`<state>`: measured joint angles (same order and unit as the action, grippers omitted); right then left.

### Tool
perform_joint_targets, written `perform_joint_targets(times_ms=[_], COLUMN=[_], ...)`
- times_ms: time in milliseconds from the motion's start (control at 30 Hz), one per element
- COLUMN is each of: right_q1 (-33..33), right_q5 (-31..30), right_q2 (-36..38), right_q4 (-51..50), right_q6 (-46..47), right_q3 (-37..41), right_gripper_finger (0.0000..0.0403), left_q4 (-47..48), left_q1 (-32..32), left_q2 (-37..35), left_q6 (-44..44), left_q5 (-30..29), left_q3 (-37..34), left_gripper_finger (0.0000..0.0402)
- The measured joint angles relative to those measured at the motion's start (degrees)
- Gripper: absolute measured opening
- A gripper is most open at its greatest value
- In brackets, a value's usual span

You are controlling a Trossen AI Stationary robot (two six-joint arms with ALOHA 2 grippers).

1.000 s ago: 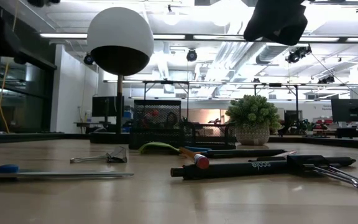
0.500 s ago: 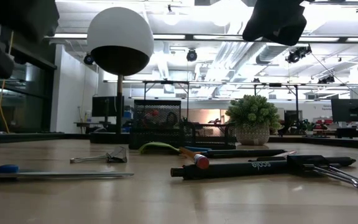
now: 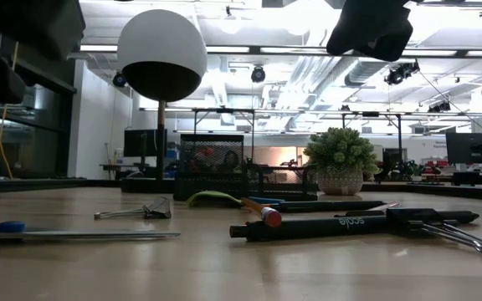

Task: Pick and place office supplies into organizer
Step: Put the blue scissors into the top left side of the desk organizer

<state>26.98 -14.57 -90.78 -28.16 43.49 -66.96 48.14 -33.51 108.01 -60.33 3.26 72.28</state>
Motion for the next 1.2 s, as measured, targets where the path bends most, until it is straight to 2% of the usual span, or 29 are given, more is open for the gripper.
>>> perform_joint_targets(times_ms=[200, 400, 800, 1200], right_q1=[0.0, 0.0, 0.0, 0.0], right_q5=[0.0, 0.0, 1.5, 1.7], right_q2=[0.0, 0.0, 0.0, 0.0], right_q4=[0.0, 0.0, 0.1, 0.3], right_q6=[0.0, 0.0, 0.1, 0.2], right_q3=[0.0, 0.0, 0.0, 0.0], right_gripper_finger=[0.0, 0.0, 0.0, 0.0], left_q4=[-1.8, -3.3, -3.9, -4.6], left_q1=[-1.6, -3.1, -2.9, -3.0], left_q2=[0.0, 0.0, 0.0, 0.0], left_q6=[-2.6, -6.0, -7.0, -7.0], left_q5=[1.0, 0.1, -2.5, -4.0], left_q3=[-1.3, -1.6, -1.6, -1.6], left_gripper_finger=[0.0149, 0.0166, 0.0198, 0.0182])
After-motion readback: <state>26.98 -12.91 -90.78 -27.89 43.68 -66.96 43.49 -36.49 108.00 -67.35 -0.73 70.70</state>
